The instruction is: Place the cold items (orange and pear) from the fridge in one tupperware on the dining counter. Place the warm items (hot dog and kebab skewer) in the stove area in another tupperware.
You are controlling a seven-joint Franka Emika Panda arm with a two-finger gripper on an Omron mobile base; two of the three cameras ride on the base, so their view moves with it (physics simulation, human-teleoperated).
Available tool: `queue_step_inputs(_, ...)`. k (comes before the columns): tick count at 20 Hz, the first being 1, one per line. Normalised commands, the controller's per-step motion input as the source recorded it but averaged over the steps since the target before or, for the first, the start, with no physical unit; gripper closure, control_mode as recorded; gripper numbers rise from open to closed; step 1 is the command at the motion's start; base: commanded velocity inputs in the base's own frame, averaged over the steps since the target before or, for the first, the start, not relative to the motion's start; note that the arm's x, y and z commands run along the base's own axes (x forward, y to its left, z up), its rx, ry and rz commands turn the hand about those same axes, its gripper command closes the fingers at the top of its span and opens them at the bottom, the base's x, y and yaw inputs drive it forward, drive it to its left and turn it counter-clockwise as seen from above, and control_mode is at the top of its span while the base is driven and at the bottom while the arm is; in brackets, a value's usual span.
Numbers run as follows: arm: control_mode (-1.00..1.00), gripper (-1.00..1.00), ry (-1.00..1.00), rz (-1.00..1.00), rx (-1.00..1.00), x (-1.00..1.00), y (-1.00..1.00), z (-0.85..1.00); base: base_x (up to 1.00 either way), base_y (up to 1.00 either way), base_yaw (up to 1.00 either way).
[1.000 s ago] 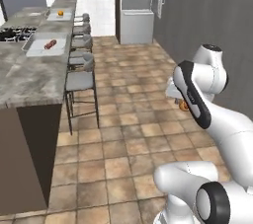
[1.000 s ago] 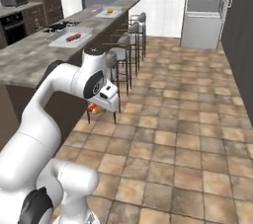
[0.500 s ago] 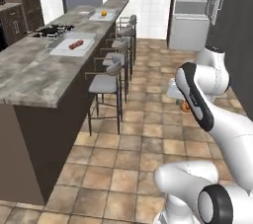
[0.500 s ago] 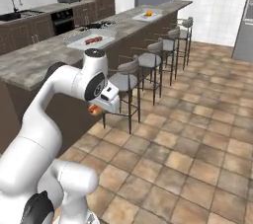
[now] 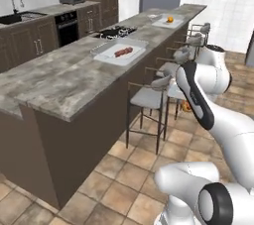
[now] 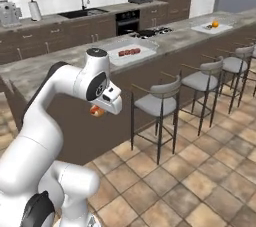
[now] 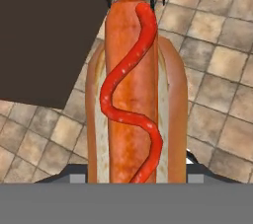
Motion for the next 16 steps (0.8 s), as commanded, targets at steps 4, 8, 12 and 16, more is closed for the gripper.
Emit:
queue_step_inputs(4,1.00,1.00,0.00,0.00,0.00,0.00,0.00,0.00,0.43,-0.86,0.52)
queue_step_inputs(8,1.00,1.00,0.00,0.00,0.00,0.00,0.00,0.00,0.26,-0.88,0.40)
queue_step_inputs(12,1.00,1.00,0.00,0.00,0.00,0.00,0.00,0.00,0.15,-0.93,0.31)
queue_step_inputs(16,1.00,1.00,0.00,0.00,0.00,0.00,0.00,0.00,0.26,-0.78,0.14)
